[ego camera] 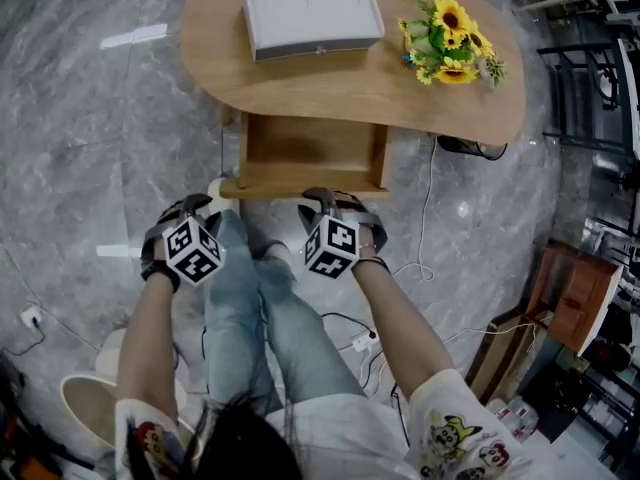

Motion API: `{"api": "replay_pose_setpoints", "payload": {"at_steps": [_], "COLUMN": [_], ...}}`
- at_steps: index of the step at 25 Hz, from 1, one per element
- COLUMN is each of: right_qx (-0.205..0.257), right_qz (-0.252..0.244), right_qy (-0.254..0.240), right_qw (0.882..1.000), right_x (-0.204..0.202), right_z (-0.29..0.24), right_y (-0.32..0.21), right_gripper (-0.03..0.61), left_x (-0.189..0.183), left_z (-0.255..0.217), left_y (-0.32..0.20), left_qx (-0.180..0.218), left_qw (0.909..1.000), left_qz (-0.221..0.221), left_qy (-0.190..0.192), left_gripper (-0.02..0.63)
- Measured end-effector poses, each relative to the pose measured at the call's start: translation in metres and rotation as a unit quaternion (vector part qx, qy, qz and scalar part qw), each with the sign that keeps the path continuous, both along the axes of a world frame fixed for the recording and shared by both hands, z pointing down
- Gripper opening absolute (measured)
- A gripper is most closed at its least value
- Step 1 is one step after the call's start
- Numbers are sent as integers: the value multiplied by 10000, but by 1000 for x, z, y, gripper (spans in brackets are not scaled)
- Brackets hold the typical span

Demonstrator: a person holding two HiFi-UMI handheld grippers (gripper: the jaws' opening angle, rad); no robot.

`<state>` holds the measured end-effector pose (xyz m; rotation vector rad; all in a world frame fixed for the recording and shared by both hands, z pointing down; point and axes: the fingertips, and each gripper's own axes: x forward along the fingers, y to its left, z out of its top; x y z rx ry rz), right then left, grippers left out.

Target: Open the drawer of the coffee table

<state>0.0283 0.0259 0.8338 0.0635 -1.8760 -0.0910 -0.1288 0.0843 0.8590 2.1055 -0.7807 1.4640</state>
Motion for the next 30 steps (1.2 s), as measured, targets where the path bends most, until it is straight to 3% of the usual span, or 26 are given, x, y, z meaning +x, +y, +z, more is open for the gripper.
{"api": "replay_pose_setpoints", "payload": {"at_steps": [5, 9, 13, 19, 25, 30], "right_qx": [182, 371, 459, 513, 774, 1116], "right_qz": [167, 573, 953, 1411, 1865, 2156], "right_qy": [-186, -511, -819, -1402, -2279, -3184], "right_qw": [9995, 9964, 9910, 9787, 9525, 9163], "right_x": [17, 29, 33, 29, 21, 26], "right_z": [-44, -93, -144, -233, -341, -435], "right_y": [6, -2, -9, -15, -16, -12], "right_gripper": [80, 80, 80, 80, 80, 80], "left_x": [18, 32, 44, 57, 72, 91], "left_z": [-39, -83, -138, -234, -341, -431], "left_y": [7, 2, -9, -23, -37, -46], "left_qx": [182, 446, 806, 1256, 1904, 2484], "left_qw": [9990, 9967, 9871, 9698, 9562, 9425], "left_qz": [-393, -618, -1143, -1582, -1436, -1139], "left_qy": [131, 291, 778, 1367, 1700, 1924], "left_gripper": [100, 100, 100, 100, 100, 100]}}
